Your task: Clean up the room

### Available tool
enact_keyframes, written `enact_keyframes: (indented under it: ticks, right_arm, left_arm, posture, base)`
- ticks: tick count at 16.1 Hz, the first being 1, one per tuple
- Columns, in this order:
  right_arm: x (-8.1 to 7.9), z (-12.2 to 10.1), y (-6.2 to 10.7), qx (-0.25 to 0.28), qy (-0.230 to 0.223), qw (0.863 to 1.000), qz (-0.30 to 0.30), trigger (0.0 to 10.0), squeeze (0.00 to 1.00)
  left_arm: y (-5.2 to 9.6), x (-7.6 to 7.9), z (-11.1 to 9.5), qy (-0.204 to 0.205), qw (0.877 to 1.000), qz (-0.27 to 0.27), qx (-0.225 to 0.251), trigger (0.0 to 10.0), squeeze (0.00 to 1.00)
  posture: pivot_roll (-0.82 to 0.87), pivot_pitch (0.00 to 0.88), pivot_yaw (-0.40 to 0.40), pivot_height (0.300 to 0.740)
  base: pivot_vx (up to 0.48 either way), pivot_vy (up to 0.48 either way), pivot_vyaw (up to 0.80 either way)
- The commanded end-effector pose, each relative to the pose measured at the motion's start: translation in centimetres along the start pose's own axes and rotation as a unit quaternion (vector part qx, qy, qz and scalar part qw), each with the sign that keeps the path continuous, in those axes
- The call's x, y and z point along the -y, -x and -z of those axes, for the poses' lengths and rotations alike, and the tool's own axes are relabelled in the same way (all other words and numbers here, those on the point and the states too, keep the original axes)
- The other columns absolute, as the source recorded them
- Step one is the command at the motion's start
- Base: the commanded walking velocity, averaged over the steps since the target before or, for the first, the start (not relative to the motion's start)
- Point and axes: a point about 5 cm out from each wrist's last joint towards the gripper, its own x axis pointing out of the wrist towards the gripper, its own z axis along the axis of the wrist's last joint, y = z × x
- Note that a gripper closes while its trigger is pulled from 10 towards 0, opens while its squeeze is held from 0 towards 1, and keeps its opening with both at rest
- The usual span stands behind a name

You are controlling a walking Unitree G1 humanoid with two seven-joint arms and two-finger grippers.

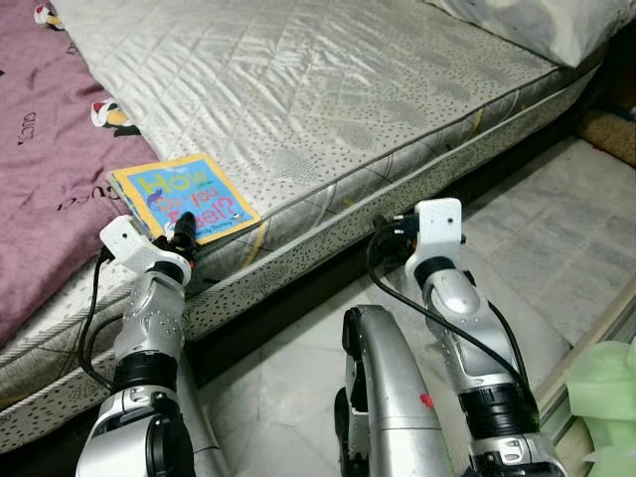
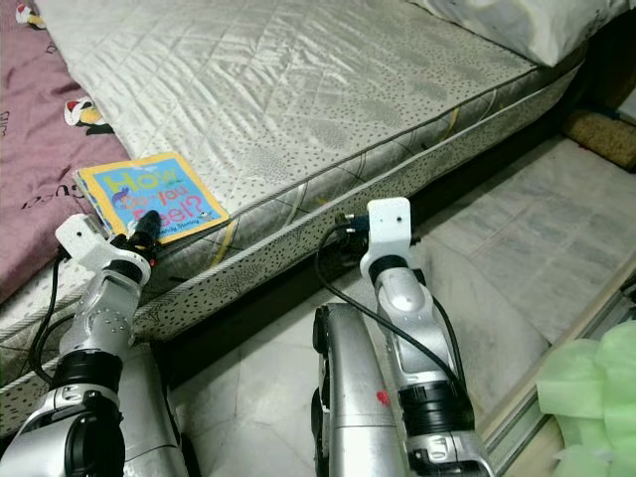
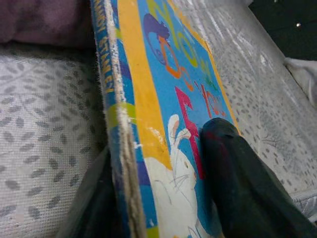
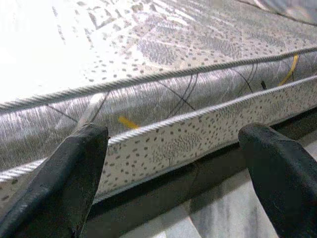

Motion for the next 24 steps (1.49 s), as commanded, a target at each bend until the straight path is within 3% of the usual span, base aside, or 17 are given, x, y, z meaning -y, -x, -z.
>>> enact_keyframes:
  ticks: [1, 14, 16, 18, 22, 23, 24]
  right_arm:
    - [0.1, -0.1, -0.2, 0.002, -0.001, 1.0, 0.0, 10.0, 0.0]
    - [-0.3, -0.2, -1.2, 0.021, 0.002, 1.0, -0.001, 10.0, 0.0]
    - [-0.3, -0.1, -1.2, 0.022, 0.003, 1.0, -0.001, 10.0, 0.0]
    - [-0.3, 0.2, -1.0, 0.026, 0.0, 1.0, 0.003, 10.0, 0.0]
    - [-0.1, -0.6, -1.1, 0.054, -0.027, 0.998, 0.011, 10.0, 0.0]
    - [-0.2, -1.2, -1.2, 0.075, -0.044, 0.996, 0.007, 10.0, 0.0]
    - [-0.4, -1.5, -1.3, 0.08, -0.045, 0.996, 0.002, 10.0, 0.0]
  left_arm:
    - [-0.1, -0.1, -0.8, -0.004, 1.0, -0.003, 0.009, 0.0, 0.0]
    - [-0.5, 0.2, -2.0, -0.016, 0.999, 0.016, 0.024, 0.0, 0.0]
    - [-0.1, 0.9, -2.3, -0.01, 0.998, 0.034, 0.042, 0.0, 0.0]
    - [1.2, 1.8, -2.4, -0.021, 0.995, 0.067, 0.065, 0.0, 0.0]
    - [2.7, 3.5, -2.2, -0.029, 0.99, 0.123, 0.062, 0.0, 0.0]
    - [3.4, 4.1, -2.3, -0.057, 0.985, 0.148, 0.063, 0.0, 0.0]
    - [3.5, 4.3, -2.4, -0.059, 0.985, 0.149, 0.066, 0.0, 0.0]
  posture:
    - [-0.1, 0.031, -0.027, 0.429]
    - [-0.08, 0.0, -0.024, 0.429]
    - [-0.08, 0.0, -0.022, 0.429]
    - [-0.07, 0.0, -0.018, 0.429]
    - [-0.05, 0.0, -0.012, 0.429]
    - [-0.04, 0.0, -0.01, 0.438]
    - [-0.04, 0.0, -0.008, 0.448]
  base:
    - [0.0, 0.0, 0.0]
    - [0.0, 0.0, 0.0]
    - [0.0, 0.0, 0.0]
    - [0.0, 0.0, 0.0]
    - [0.0, 0.0, 0.0]
    - [0.0, 0.0, 0.0]
    - [0.0, 0.0, 0.0]
